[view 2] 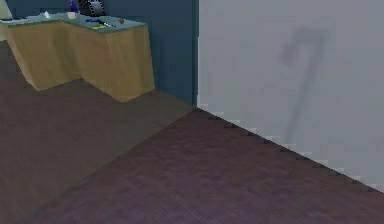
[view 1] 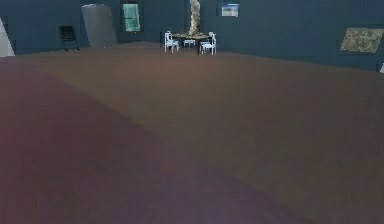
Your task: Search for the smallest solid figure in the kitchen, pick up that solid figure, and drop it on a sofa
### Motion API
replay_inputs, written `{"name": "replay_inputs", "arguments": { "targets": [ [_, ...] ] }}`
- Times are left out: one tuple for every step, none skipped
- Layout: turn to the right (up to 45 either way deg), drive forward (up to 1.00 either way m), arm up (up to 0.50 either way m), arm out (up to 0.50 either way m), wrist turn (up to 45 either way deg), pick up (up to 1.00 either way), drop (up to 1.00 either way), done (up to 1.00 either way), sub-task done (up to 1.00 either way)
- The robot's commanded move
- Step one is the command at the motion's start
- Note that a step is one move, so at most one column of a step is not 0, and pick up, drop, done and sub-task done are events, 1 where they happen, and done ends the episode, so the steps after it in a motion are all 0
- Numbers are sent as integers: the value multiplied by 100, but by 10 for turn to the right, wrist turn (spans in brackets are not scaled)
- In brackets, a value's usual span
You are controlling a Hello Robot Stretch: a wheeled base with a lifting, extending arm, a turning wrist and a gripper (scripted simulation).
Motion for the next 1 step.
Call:
{"name": "replay_inputs", "arguments": {
  "targets": [
    [0, 100, 0, 0, 0, 0, 0, 0, 0]
  ]
}}
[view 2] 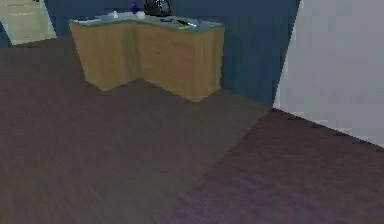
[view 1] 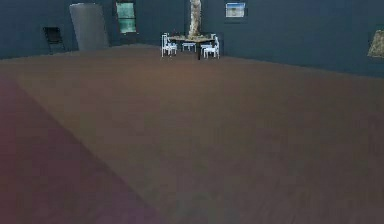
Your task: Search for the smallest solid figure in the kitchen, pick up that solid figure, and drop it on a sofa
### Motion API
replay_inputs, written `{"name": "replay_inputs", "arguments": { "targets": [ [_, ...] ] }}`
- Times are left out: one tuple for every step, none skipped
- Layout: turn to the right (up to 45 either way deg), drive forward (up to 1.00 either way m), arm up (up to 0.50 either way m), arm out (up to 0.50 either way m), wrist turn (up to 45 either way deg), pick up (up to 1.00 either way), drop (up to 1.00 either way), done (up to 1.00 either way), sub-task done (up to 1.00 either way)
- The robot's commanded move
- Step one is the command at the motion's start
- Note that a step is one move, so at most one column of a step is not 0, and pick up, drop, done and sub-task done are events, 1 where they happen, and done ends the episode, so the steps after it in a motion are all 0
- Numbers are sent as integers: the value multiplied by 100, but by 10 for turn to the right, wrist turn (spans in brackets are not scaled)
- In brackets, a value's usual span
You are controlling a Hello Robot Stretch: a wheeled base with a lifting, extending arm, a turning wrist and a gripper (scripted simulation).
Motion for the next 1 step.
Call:
{"name": "replay_inputs", "arguments": {
  "targets": [
    [0, 100, 0, 0, 0, 0, 0, 0, 0]
  ]
}}
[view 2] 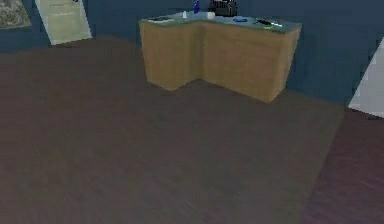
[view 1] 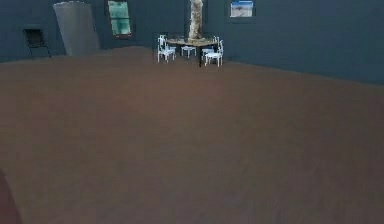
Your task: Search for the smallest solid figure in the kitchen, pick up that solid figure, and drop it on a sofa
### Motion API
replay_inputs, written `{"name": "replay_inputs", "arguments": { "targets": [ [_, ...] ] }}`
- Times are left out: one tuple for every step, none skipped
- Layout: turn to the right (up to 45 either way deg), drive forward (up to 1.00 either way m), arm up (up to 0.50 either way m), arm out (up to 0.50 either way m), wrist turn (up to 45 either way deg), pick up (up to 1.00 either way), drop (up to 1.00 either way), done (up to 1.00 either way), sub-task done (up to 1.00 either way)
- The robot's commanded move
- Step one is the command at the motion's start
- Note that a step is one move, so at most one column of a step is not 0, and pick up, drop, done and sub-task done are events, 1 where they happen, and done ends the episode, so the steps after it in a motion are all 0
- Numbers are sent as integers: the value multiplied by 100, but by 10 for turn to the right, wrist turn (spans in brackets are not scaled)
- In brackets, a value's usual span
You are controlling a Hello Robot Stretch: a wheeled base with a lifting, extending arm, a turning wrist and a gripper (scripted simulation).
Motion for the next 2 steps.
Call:
{"name": "replay_inputs", "arguments": {
  "targets": [
    [30, 0, 0, 0, 0, 0, 0, 0, 0],
    [0, 100, 0, 0, 0, 0, 0, 0, 0]
  ]
}}
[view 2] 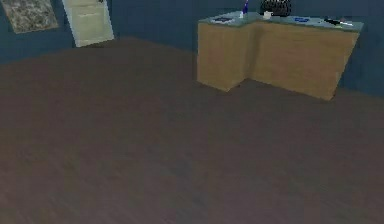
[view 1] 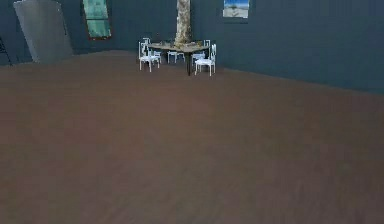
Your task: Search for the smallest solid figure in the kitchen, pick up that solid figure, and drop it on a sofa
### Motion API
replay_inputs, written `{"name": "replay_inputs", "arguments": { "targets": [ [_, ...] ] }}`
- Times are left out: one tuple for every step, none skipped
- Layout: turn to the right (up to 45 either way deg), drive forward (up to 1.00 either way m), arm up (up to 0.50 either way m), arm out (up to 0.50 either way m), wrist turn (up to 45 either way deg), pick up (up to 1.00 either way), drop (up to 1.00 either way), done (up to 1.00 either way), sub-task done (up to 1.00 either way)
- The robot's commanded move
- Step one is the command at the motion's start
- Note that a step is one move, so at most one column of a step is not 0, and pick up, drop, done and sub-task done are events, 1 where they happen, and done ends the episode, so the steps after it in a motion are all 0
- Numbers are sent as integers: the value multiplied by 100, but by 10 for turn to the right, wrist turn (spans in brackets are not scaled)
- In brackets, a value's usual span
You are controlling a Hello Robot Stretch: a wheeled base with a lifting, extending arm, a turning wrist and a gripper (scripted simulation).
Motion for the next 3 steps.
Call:
{"name": "replay_inputs", "arguments": {
  "targets": [
    [0, 100, 0, 0, 0, 0, 0, 0, 0],
    [0, 100, 0, 0, 0, 0, 0, 0, 0],
    [0, 100, 0, 0, 0, 0, 0, 0, 0]
  ]
}}
